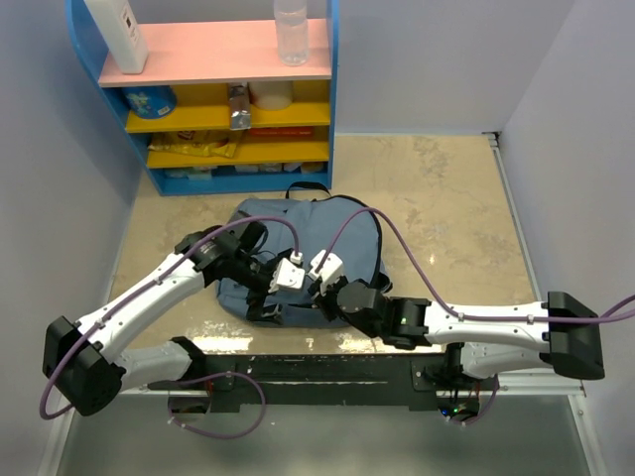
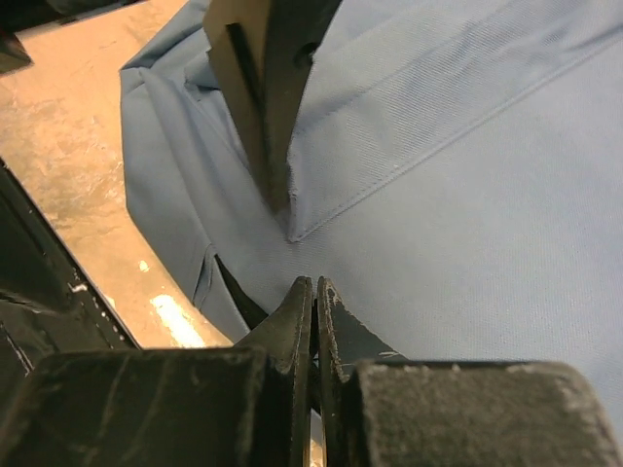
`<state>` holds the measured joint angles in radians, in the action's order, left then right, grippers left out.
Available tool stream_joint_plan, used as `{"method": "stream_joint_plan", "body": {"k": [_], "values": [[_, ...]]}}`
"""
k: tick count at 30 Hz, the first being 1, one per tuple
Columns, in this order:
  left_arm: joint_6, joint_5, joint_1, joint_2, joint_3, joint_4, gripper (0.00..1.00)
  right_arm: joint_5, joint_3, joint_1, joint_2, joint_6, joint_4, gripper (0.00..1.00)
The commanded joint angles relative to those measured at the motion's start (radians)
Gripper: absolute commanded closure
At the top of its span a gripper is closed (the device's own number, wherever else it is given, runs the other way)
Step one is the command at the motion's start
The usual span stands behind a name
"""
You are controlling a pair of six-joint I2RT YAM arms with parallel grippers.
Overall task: Pack the student bag
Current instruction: Zip the student bag at the center of the board.
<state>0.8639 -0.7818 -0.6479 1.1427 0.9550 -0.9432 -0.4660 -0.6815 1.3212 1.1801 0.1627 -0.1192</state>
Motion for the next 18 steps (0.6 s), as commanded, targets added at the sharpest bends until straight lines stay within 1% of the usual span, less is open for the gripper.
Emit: {"method": "stream_joint_plan", "body": {"k": [1, 3, 6, 7, 8, 11, 12, 14, 15, 16, 18], "values": [[-0.052, 0.059, -0.027, 0.025, -0.016, 0.187, 0.00, -0.031, 0.017, -0.010, -0.027, 0.080, -0.036, 1.00], [-0.054, 0.085, -0.032, 0.031, -0.045, 0.230, 0.00, -0.040, 0.023, -0.013, -0.042, 0.096, -0.036, 1.00], [-0.080, 0.101, -0.041, 0.034, -0.077, 0.289, 0.06, -0.033, 0.045, -0.020, -0.071, 0.121, -0.054, 1.00], [-0.100, 0.105, -0.045, 0.037, -0.084, 0.305, 0.10, -0.033, 0.052, -0.023, -0.074, 0.130, -0.053, 1.00], [-0.108, 0.114, -0.050, 0.045, -0.090, 0.320, 0.13, -0.031, 0.054, -0.027, -0.080, 0.135, -0.053, 1.00], [-0.115, 0.153, -0.076, 0.058, -0.119, 0.356, 0.34, -0.026, 0.068, -0.033, -0.099, 0.159, -0.056, 1.00], [-0.117, 0.168, -0.100, 0.063, -0.133, 0.362, 0.55, -0.028, 0.072, -0.034, -0.114, 0.166, -0.057, 1.00], [-0.135, 0.196, -0.137, 0.065, -0.147, 0.371, 0.74, -0.026, 0.089, -0.036, -0.125, 0.181, -0.066, 1.00], [-0.138, 0.217, -0.166, 0.065, -0.159, 0.376, 0.90, -0.029, 0.092, -0.036, -0.132, 0.185, -0.066, 1.00], [-0.147, 0.226, -0.176, 0.065, -0.163, 0.379, 0.99, -0.031, 0.100, -0.037, -0.135, 0.193, -0.069, 1.00], [-0.152, 0.243, -0.190, 0.065, -0.170, 0.380, 1.00, -0.034, 0.105, -0.039, -0.140, 0.198, -0.068, 1.00]]}}
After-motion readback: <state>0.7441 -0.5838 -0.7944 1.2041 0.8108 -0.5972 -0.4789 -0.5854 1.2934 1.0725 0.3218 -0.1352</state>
